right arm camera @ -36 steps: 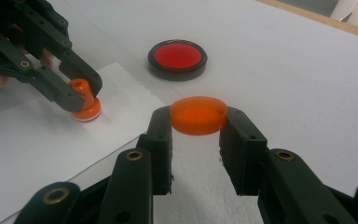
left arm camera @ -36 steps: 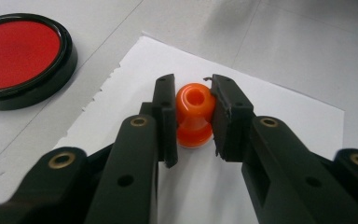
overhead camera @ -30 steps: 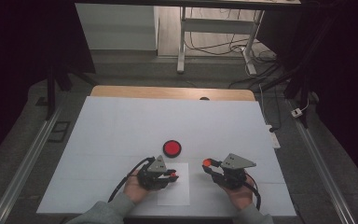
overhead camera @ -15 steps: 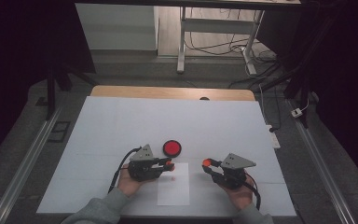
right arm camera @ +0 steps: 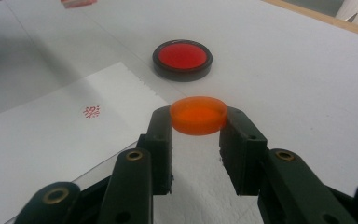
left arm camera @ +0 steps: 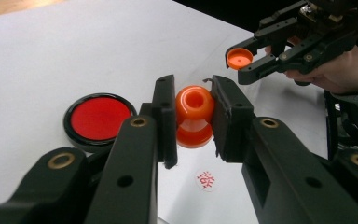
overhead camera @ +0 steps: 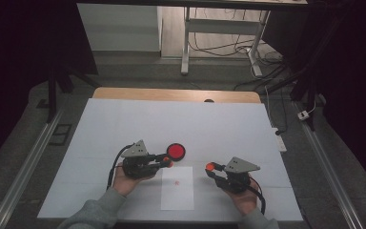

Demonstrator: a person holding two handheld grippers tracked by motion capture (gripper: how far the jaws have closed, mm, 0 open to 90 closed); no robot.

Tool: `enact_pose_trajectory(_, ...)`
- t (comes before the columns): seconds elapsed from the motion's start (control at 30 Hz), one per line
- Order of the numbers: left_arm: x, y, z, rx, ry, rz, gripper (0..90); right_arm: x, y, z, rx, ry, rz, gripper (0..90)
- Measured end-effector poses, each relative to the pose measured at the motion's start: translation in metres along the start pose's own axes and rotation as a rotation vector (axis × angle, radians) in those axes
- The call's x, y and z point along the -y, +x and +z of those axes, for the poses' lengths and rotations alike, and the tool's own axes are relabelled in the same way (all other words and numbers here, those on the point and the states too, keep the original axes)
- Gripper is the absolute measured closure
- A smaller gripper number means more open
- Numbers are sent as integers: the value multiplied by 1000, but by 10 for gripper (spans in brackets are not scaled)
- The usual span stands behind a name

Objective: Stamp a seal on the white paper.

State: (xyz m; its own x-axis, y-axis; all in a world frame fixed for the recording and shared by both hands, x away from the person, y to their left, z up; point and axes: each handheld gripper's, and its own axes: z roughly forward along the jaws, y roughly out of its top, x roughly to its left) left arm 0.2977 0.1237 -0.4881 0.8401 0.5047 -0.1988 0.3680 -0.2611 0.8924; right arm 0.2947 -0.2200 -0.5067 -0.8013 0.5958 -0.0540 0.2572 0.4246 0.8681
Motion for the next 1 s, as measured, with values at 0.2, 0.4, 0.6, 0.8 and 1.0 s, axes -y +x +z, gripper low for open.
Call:
enact_pose_trajectory(0.2, -4, 6, -8, -2, 2, -7, 722, 0, 0, 0, -1, 2, 3, 646)
enact_pose_trajectory(0.4, -8, 12, -15, -31, 27, -30, 721, 0, 2, 1, -20, -6, -1, 645)
enact_pose_trajectory(0.6, -13, 15, -21, -25, 19, -31, 721, -1, 2, 1, -25, -5, -1, 646)
enact_pose_trajectory(0.8, -21, 15, -22, -19, -4, -30, 720, -1, 2, 2, -25, -5, -9, 646)
enact_pose_trajectory(1.0, -31, 13, -22, -4, -14, -18, 719, -2, 2, 1, -20, -8, -7, 646)
